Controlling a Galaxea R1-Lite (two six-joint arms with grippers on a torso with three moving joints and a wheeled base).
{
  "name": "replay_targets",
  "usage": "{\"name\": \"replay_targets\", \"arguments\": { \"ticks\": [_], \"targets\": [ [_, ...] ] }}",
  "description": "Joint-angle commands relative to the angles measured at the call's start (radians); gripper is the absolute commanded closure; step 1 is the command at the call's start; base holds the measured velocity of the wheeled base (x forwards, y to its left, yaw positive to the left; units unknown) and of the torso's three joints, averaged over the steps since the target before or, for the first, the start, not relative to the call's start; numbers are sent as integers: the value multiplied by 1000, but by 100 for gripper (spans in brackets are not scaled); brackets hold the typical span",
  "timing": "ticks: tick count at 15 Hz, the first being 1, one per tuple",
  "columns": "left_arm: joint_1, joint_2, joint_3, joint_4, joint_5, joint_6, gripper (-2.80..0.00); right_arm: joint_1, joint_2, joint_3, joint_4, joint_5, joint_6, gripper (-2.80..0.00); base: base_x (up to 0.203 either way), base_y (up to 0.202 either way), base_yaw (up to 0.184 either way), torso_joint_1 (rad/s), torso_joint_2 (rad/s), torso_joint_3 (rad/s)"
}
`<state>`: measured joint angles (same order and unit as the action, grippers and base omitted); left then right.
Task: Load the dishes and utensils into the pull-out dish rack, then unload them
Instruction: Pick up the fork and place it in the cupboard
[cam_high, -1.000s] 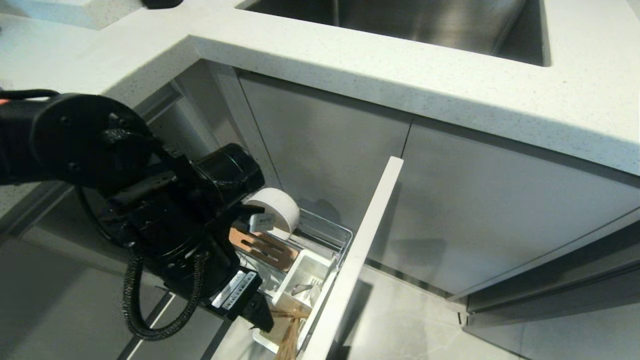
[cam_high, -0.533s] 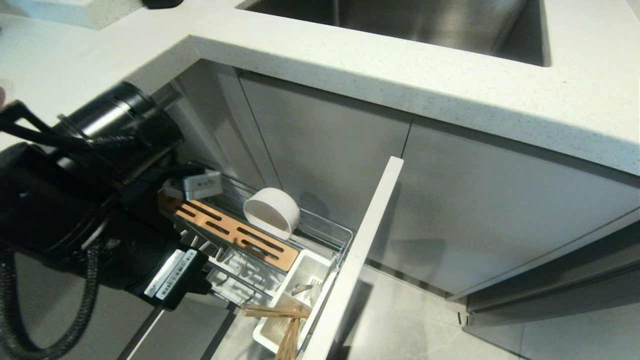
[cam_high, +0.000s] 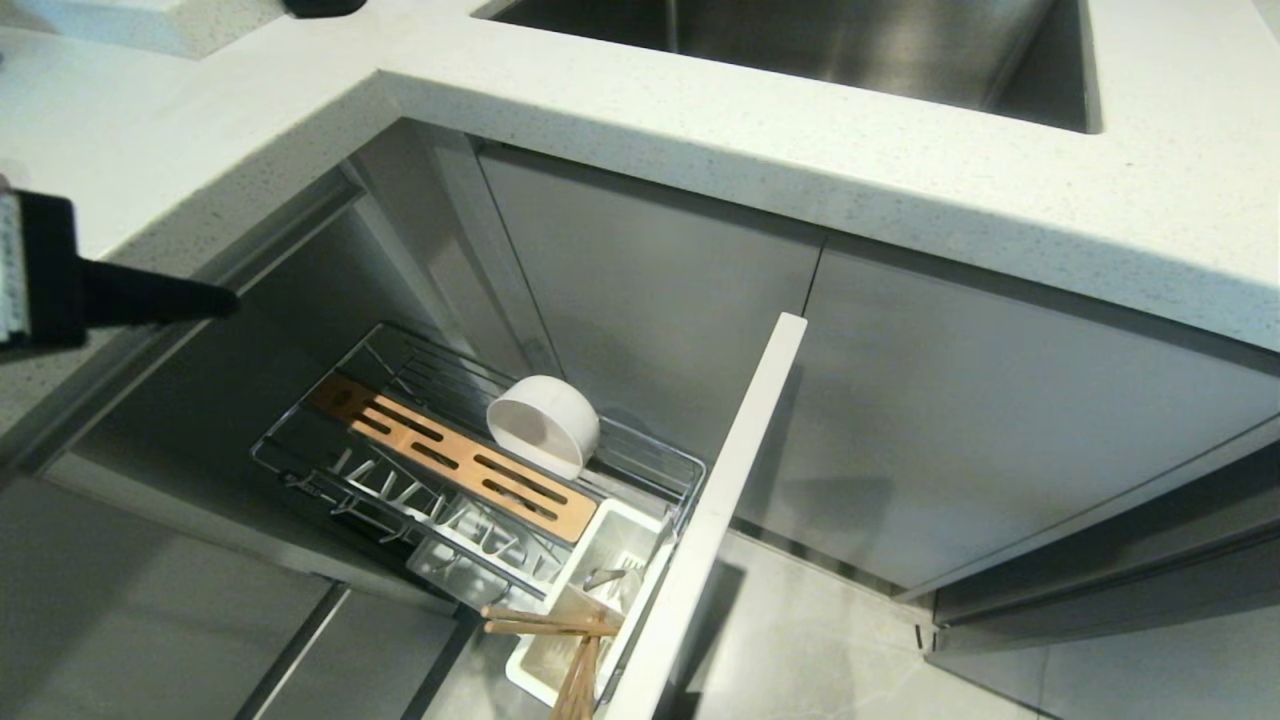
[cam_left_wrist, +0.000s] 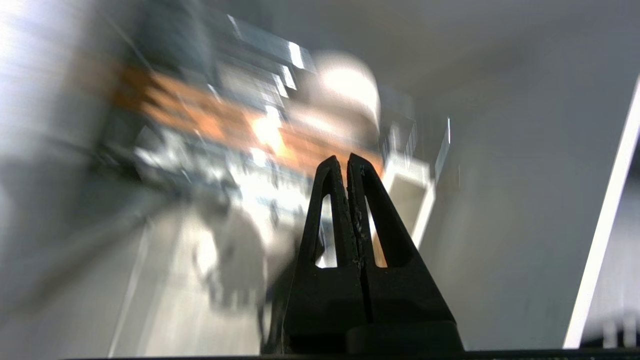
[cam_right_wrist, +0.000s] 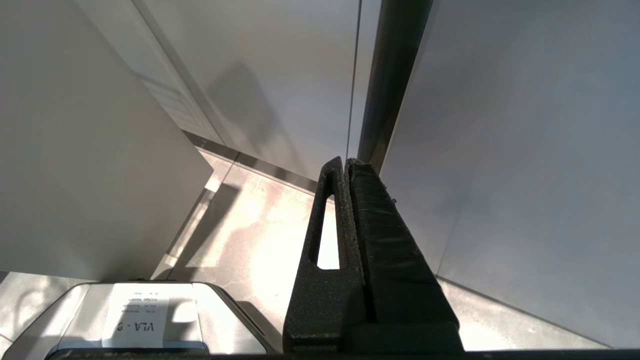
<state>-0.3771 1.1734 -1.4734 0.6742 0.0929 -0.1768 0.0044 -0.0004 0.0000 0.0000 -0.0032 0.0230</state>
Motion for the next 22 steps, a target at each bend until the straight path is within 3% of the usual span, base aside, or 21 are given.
{"name": "replay_targets", "arguments": {
  "ticks": [1,6,8,10,13,15,16,17,19,22],
  "targets": [
    [121,-90,-2,-68,-18,0,0,0,0,2,0,0,0,0,0,0,0,0,0,0],
    [519,-202,-9,-204,-182,5,0,0,0,2,0,0,0,0,0,0,0,0,0,0],
    [718,-243,-10,-213,-265,6,0,0,0,2,0,0,0,0,0,0,0,0,0,0],
    [985,-267,-4,-219,-366,8,0,0,0,2,-1,0,0,0,0,0,0,0,0,0],
    [1408,-286,6,-232,-627,37,0,1,0,2,0,0,0,0,0,0,0,0,0,0],
    [1619,-274,15,-237,-781,84,0,0,0,2,-1,0,0,0,0,0,0,0,0,0],
    [1718,-257,16,-237,-900,107,0,0,0,2,0,0,0,0,0,0,0,0,0,0],
    [1812,-230,11,-238,-1015,128,0,1,0,2,0,0,0,0,0,0,0,0,0,0],
    [1965,-151,-22,-238,-1159,156,0,1,0,2,0,0,0,0,0,0,0,0,0,0],
    [2133,-30,-116,-238,-1354,170,0,1,0,2,-1,0,0,0,0,0,0,0,0,0]
  ]
}}
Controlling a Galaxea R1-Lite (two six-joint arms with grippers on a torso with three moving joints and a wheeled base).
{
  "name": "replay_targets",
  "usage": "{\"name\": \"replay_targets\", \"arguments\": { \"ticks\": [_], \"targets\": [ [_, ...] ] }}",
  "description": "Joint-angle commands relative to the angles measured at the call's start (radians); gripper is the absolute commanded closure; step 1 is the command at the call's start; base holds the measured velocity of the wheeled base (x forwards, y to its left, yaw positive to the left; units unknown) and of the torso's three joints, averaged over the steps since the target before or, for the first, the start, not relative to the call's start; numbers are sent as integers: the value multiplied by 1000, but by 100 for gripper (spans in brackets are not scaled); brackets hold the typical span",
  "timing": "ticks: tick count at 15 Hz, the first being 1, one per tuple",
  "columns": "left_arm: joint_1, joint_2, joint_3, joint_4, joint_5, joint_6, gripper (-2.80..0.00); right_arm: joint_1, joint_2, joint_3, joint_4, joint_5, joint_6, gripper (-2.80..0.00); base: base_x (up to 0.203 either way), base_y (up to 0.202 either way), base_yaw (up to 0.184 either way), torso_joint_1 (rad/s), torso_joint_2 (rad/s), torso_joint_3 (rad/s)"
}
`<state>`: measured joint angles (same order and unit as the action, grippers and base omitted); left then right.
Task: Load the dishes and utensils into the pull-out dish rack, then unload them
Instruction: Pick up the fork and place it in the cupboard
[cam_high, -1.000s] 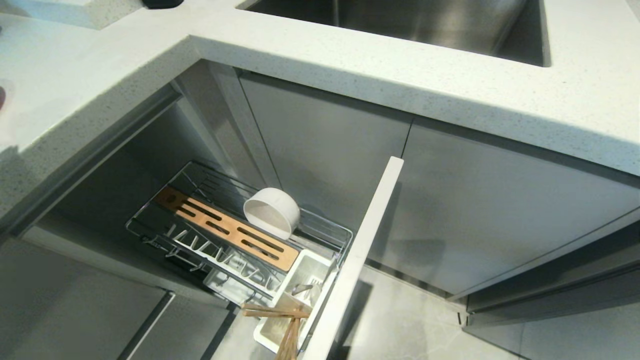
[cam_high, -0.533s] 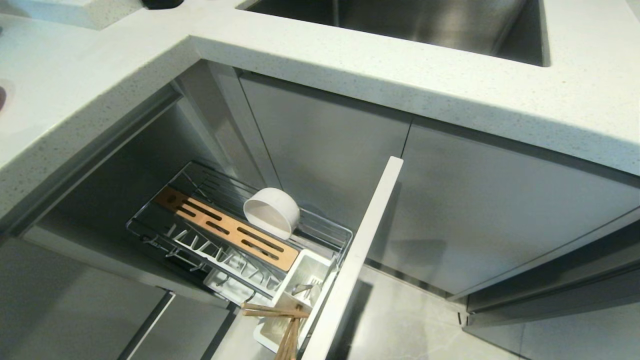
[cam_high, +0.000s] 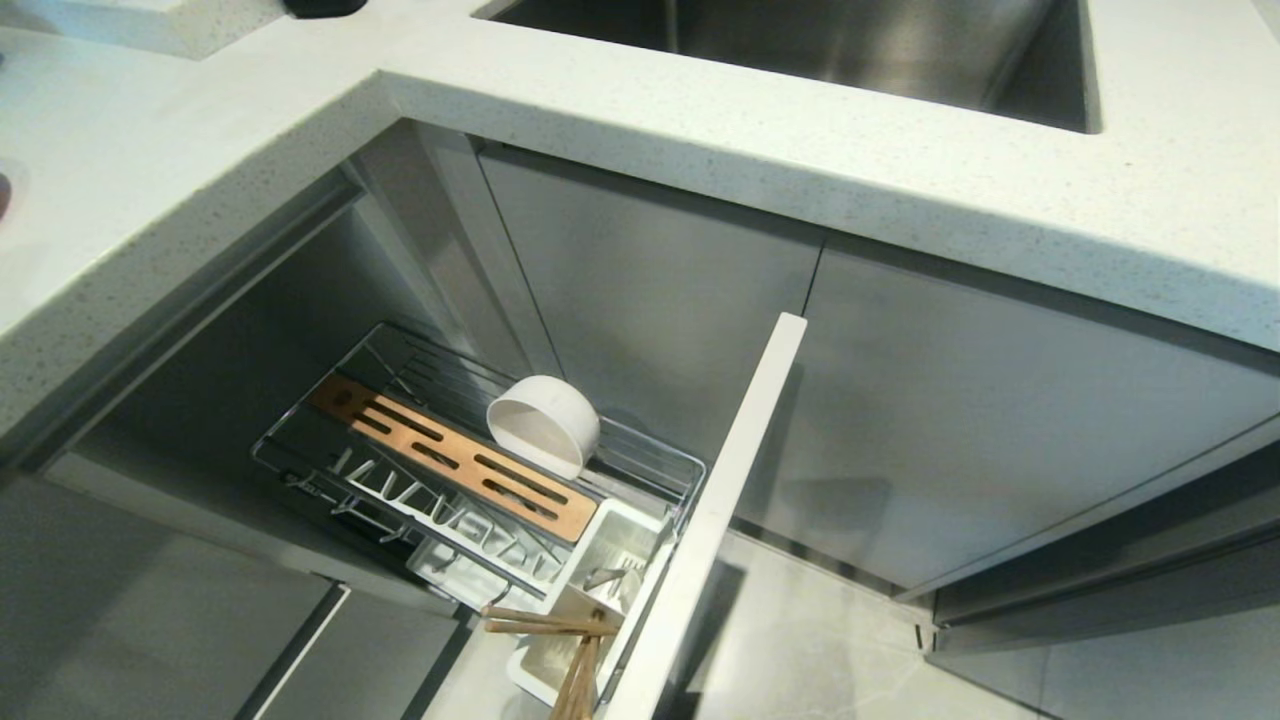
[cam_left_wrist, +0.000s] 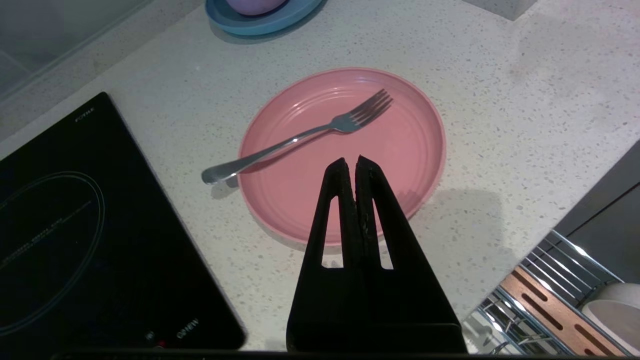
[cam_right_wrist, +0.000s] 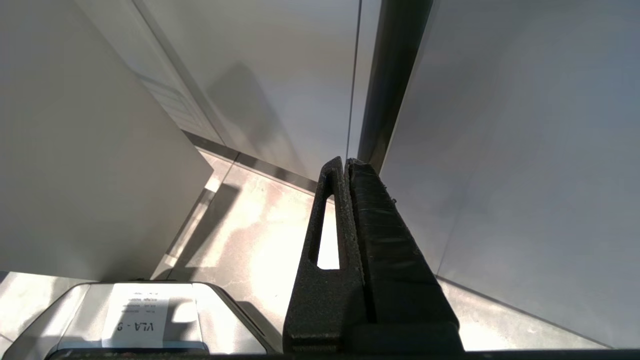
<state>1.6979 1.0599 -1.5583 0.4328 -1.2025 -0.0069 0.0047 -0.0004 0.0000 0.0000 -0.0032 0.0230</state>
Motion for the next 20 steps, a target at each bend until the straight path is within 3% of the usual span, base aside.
{"name": "replay_targets", "arguments": {
  "ticks": [1,9,12,17,20],
  "targets": [
    [83,117,-63,3,-94,1,0,1,0,2,0,0,0,0,0,0,0,0,0,0],
    [107,363,-233,4,-192,82,0,0,0,2,0,0,0,0,0,0,0,0,0,0],
    [94,445,-290,5,-311,86,0,0,0,2,0,0,0,0,0,0,0,0,0,0],
    [-28,555,-338,5,-324,86,0,0,0,2,0,0,0,0,0,0,0,0,0,0],
    [-58,598,-355,-5,-325,109,0,0,0,2,0,0,0,0,0,0,0,0,0,0]
  ]
}}
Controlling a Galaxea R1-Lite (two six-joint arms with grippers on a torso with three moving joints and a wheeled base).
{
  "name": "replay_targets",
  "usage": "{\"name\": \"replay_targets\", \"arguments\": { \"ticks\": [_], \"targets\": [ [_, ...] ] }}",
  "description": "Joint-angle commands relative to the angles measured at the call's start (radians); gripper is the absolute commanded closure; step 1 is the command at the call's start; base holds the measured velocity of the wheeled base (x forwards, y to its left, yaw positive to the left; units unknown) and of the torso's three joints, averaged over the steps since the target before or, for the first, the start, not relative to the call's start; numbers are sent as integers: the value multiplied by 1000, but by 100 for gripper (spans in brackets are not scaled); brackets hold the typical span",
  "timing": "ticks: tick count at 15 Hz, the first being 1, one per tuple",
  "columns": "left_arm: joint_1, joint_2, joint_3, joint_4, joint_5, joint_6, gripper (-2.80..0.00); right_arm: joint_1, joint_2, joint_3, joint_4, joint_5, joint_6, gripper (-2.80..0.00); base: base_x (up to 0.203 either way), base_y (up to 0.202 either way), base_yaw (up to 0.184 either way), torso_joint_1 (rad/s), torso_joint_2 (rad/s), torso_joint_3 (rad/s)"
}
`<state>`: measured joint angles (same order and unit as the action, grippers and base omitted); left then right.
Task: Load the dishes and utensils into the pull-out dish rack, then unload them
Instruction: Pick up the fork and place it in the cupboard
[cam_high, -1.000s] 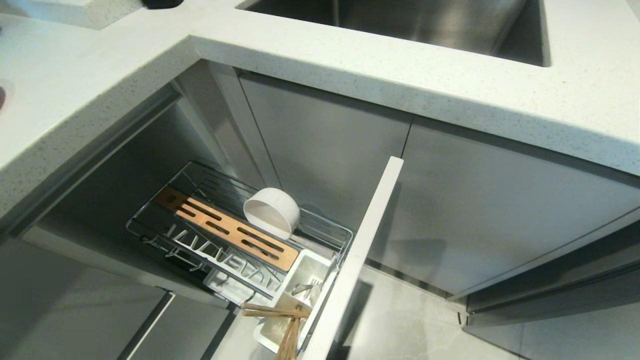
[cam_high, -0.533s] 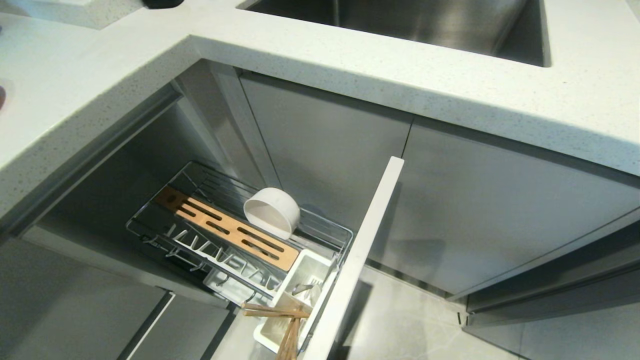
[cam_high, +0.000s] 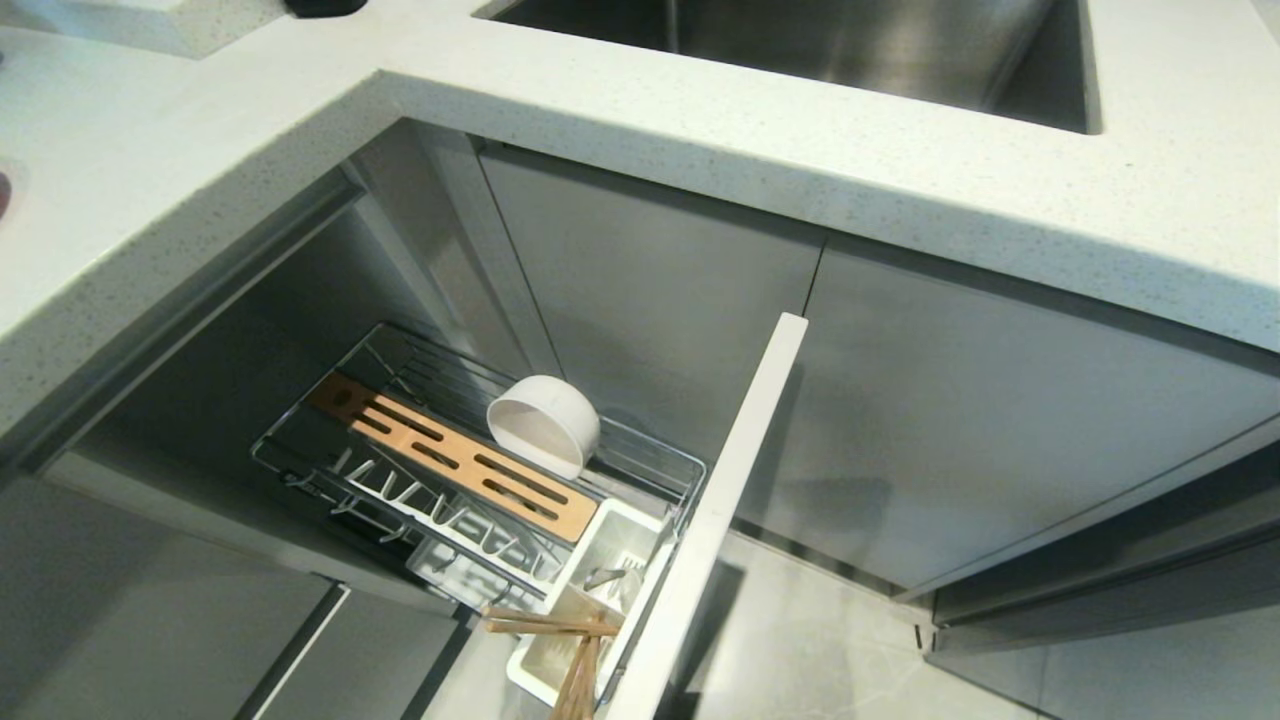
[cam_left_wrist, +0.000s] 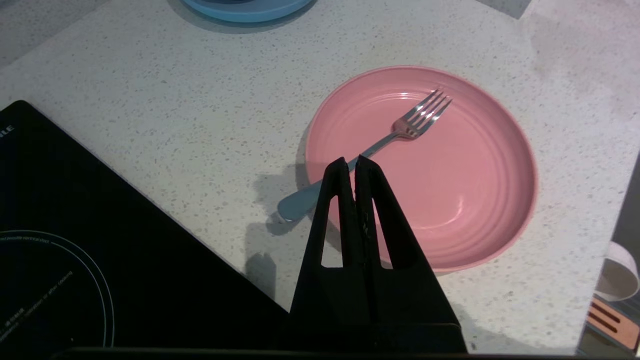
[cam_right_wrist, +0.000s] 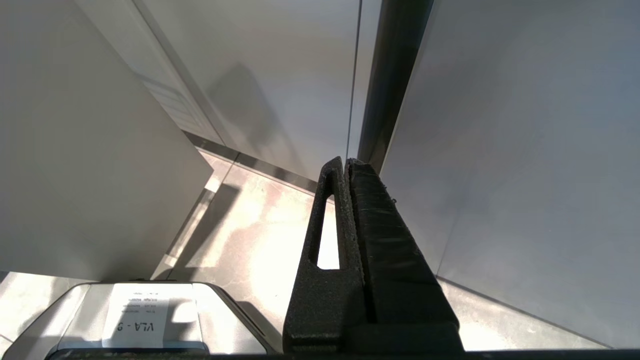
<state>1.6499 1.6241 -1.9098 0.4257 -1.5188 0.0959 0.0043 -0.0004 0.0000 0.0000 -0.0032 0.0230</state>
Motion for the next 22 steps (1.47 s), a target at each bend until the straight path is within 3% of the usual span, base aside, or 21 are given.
{"name": "replay_targets", "arguments": {
  "ticks": [1,6,10,15,17,18,22],
  "targets": [
    [-19,42,-2,4,-9,36,0,0,0,2,0,0,0,0,0,0,0,0,0,0],
    [-41,57,3,8,-3,146,0,1,0,2,0,0,0,0,0,0,0,0,0,0],
    [-65,57,20,6,-1,193,0,0,0,2,0,0,0,0,0,0,0,0,0,0],
    [-111,-10,150,2,2,256,0,0,0,2,0,0,0,0,0,0,0,0,0,0],
    [-135,-29,198,-1,34,264,0,0,0,2,0,0,0,0,0,0,0,0,0,0],
    [-149,-31,208,2,52,265,-280,0,0,2,0,0,0,0,0,0,0,0,0,0],
    [-162,-23,212,4,95,265,-280,1,0,2,0,0,0,0,0,0,0,0,0,0]
  ]
}}
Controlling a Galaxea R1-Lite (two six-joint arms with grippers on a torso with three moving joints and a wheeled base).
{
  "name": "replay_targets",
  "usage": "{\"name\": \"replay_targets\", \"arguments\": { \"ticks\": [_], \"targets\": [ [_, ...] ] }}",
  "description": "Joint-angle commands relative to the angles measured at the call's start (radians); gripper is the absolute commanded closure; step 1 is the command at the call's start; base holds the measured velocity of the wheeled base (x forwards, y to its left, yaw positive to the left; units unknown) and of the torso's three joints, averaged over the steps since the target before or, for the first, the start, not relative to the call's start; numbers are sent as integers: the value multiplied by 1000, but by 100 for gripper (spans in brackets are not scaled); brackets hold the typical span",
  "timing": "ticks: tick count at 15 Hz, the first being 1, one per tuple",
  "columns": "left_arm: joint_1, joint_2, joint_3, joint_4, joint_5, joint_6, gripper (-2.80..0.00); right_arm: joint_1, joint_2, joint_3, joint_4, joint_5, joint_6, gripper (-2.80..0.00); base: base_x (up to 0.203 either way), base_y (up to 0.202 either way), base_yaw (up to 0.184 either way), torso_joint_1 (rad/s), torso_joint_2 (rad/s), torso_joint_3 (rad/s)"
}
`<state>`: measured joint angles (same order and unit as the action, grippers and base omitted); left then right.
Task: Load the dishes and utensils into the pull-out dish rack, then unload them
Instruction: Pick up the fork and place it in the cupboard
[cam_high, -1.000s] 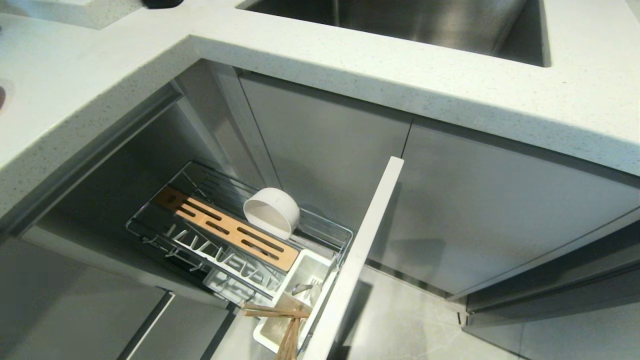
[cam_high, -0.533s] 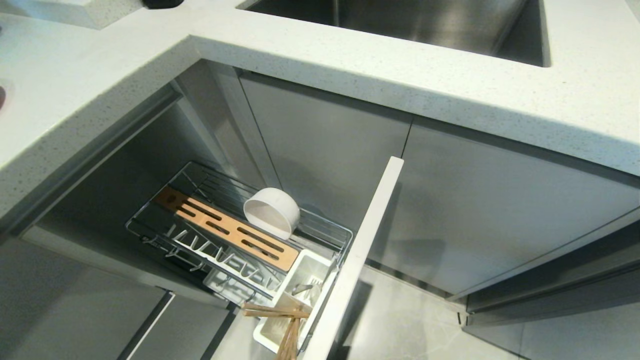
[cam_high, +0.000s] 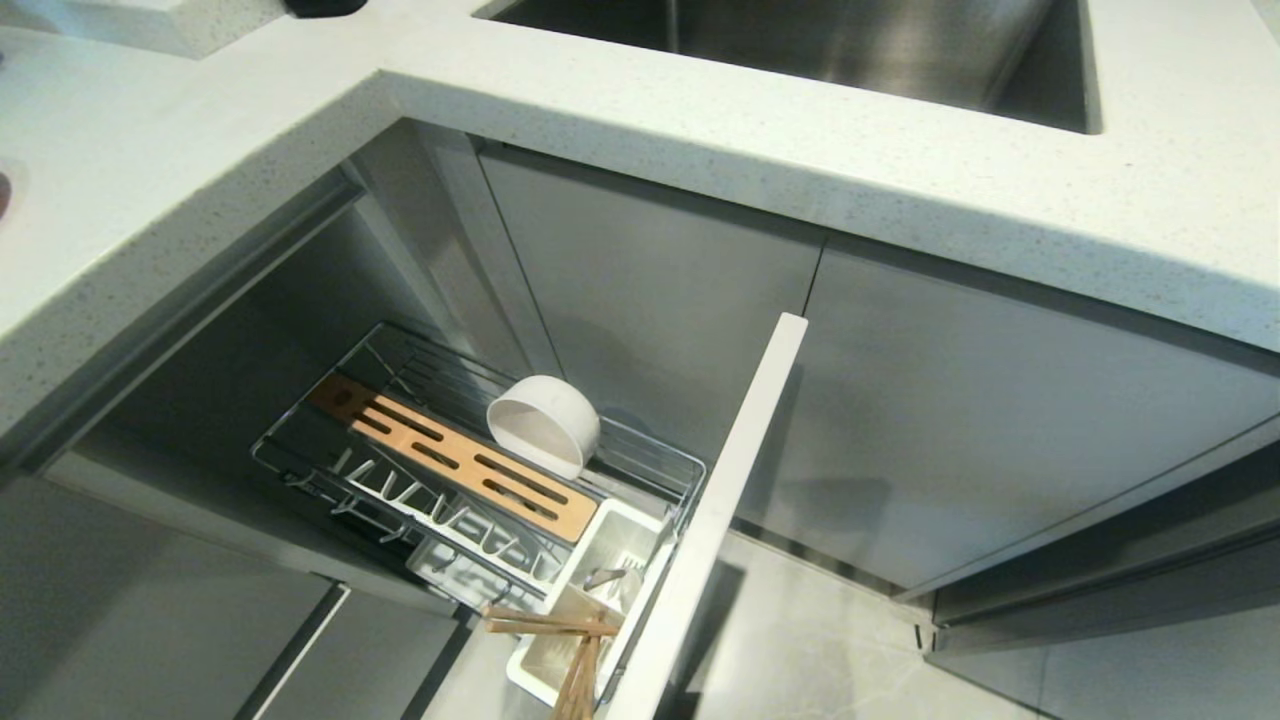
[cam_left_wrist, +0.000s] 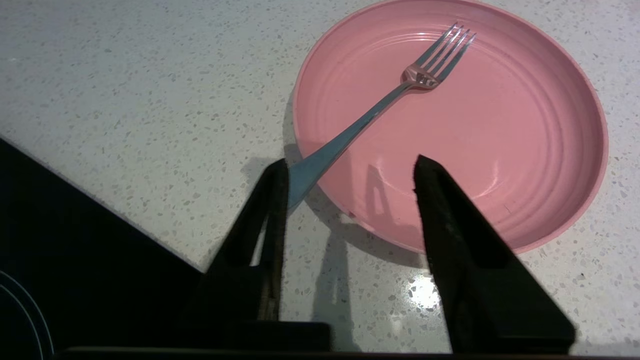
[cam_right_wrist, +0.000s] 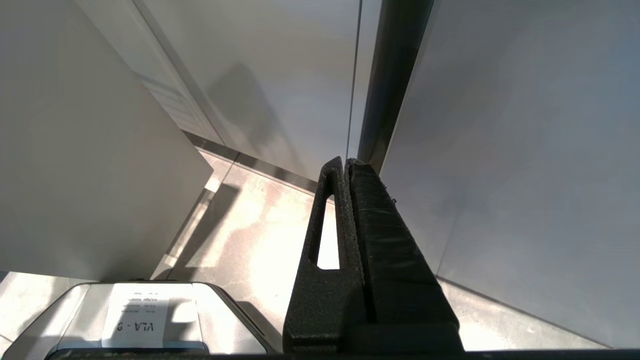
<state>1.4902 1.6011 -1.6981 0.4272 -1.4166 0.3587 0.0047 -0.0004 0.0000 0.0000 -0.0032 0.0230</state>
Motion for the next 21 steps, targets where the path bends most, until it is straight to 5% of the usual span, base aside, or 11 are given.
{"name": "replay_targets", "arguments": {
  "ticks": [1,21],
  "targets": [
    [-13,3,0,1,-5,2,-280,1,0,2,-1,0,0,0,0,0,0,0,0,0],
    [-168,11,-5,1,145,27,-280,1,0,2,0,0,0,0,0,0,0,0,0,0]
  ]
}}
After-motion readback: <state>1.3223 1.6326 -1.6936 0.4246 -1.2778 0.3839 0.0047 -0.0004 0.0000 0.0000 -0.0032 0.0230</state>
